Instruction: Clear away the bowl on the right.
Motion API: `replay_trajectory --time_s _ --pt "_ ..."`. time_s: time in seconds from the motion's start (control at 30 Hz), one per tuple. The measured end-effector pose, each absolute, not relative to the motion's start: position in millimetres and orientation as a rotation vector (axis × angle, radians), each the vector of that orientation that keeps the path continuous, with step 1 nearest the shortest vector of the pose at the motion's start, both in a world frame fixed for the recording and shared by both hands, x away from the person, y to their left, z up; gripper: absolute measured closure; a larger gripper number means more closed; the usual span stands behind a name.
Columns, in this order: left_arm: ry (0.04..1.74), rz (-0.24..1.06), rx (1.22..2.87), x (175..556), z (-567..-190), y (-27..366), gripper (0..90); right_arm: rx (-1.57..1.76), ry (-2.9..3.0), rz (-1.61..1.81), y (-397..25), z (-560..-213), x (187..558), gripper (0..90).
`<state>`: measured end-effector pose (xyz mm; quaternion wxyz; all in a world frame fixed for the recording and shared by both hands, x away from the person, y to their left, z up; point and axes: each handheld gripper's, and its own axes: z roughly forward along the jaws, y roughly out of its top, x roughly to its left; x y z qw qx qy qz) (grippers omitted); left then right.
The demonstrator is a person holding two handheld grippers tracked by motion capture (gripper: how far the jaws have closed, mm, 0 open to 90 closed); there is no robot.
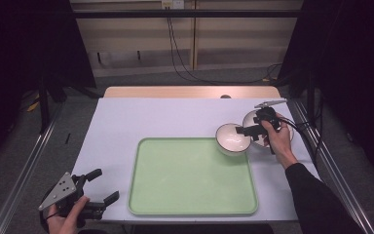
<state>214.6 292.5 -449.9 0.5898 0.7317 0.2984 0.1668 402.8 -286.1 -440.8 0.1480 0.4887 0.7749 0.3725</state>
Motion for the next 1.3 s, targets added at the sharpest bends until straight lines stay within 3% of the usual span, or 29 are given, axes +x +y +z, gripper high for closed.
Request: replay_trajectory --time_s 1.3 --pt "0.697 0.396 1.704 214 -450 293 1.3 1.329 1.980 1.182 -328 -428 327 2.0"
